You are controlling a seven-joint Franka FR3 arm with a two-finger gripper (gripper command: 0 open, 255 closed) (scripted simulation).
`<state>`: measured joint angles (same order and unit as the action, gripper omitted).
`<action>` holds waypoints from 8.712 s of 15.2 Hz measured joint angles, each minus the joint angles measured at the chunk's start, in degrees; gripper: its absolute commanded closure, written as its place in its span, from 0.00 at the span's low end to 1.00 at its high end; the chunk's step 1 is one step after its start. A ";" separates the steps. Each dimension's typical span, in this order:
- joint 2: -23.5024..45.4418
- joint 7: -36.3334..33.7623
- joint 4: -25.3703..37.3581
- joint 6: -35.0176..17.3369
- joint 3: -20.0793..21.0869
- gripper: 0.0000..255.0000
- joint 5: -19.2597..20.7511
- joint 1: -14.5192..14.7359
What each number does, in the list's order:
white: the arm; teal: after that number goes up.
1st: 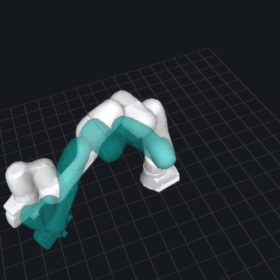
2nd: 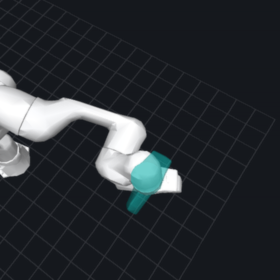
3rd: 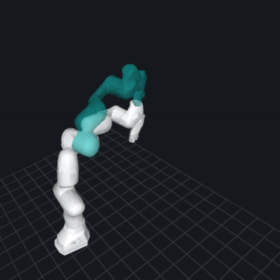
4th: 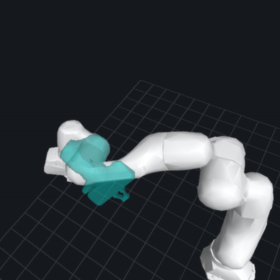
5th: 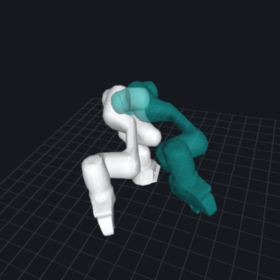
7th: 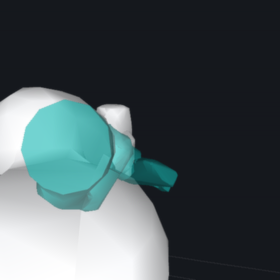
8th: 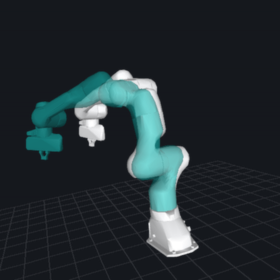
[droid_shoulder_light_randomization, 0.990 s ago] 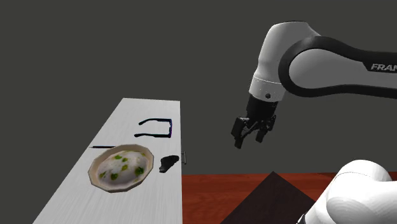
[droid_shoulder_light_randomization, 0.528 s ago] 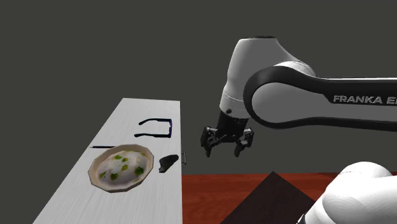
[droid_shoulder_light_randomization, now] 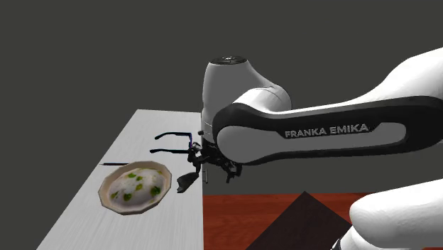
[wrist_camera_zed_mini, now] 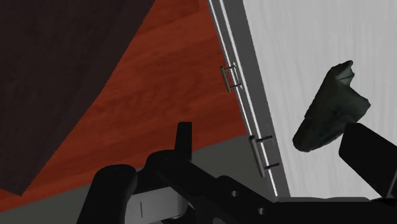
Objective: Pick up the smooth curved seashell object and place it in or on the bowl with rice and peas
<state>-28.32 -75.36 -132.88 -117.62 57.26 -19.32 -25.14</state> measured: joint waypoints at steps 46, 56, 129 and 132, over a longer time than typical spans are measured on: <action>-0.40 -28.79 17.88 0.81 52.19 0.00 0.17 -58.94; -0.37 -28.58 18.09 0.13 52.13 1.00 0.05 -59.19; 10.59 -26.57 24.58 5.51 46.73 1.00 3.06 -52.59; 11.24 -27.04 26.41 7.58 45.94 1.00 3.90 -52.11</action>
<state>-17.08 -102.39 -106.47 -110.04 103.19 -15.42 -77.25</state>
